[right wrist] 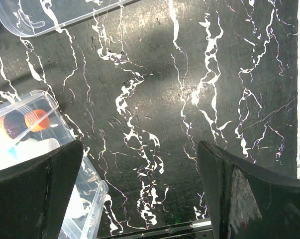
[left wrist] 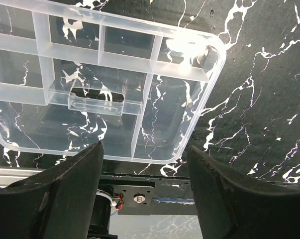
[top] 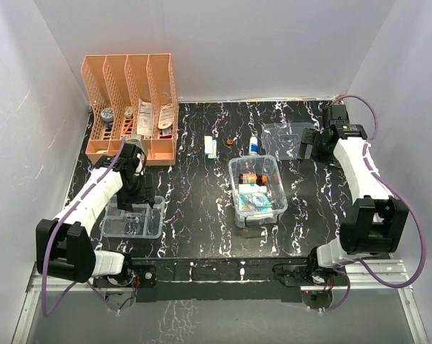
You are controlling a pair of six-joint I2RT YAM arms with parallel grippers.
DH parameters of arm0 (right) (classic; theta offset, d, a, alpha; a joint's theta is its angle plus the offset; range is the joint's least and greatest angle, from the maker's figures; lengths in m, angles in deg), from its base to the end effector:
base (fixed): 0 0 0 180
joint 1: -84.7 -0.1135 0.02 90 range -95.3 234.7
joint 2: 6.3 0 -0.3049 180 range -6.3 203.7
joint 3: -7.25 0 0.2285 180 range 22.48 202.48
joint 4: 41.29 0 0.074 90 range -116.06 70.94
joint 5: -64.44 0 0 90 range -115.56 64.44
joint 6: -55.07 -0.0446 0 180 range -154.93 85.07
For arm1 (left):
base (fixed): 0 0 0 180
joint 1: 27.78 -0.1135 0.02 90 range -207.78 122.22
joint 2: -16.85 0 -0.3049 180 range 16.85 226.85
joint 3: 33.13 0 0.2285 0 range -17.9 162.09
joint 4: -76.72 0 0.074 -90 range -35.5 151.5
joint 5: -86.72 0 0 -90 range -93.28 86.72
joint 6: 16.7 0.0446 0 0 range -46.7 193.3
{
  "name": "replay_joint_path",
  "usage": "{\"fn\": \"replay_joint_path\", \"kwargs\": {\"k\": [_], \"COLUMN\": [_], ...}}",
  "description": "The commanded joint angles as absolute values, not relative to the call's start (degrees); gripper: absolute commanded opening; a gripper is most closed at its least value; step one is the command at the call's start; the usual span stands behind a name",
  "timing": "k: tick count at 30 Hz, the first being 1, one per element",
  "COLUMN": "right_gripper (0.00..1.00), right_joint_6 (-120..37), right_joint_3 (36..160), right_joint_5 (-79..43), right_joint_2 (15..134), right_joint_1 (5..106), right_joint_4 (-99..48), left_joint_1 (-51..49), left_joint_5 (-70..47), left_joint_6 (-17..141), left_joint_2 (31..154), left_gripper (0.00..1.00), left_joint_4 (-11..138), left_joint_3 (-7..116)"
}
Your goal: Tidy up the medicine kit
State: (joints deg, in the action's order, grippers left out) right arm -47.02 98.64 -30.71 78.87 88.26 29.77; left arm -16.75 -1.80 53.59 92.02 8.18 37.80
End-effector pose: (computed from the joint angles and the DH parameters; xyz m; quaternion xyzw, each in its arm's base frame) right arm 0.2711 -0.0209 0.3349 0.1424 0.9646 -0.0275 0.2202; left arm 0.2014 -0.0381 0.2781 -0.0767 0.9857 -0.0274 0.1477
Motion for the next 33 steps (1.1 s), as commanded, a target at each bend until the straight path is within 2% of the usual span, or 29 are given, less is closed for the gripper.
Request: {"fn": "replay_joint_path", "kwargs": {"k": [1, 6, 21, 23, 26, 30, 33], "right_gripper": [0.98, 0.98, 0.98, 0.98, 0.98, 0.98, 0.98], "right_joint_6": [-46.8, -47.0, -47.4, -47.4, -47.4, -47.3, -47.3], "right_joint_3": [99.0, 99.2, 98.0, 98.2, 98.8, 99.5, 99.7], "right_joint_5": [-30.8, -30.6, -30.8, -30.7, -30.9, -31.1, -31.1], "right_joint_2": [76.8, 76.7, 75.7, 75.8, 76.1, 76.5, 76.8], "right_joint_1": [88.6, 88.7, 88.6, 88.5, 88.6, 88.6, 88.6], "right_joint_4": [28.8, 29.2, 29.5, 29.5, 29.5, 29.6, 29.7], "left_joint_1": [-17.1, -17.0, -14.8, -14.8, -14.8, -14.8, -14.7], "left_joint_5": [-3.9, -4.2, -2.0, -2.0, -2.3, -2.7, -3.2], "left_joint_6": [52.1, 50.9, 51.8, 51.9, 51.8, 51.3, 50.8], "left_joint_2": [93.9, 98.4, 107.5, 108.2, 109.0, 109.9, 110.6], "left_gripper": [0.65, 0.59, 0.53, 0.48, 0.33, 0.27, 0.15], "left_joint_4": [7.4, 8.6, 16.3, 16.5, 16.8, 17.2, 17.4], "left_joint_3": [37.5, 38.0, 40.1, 40.1, 39.6, 39.2, 39.5]}}
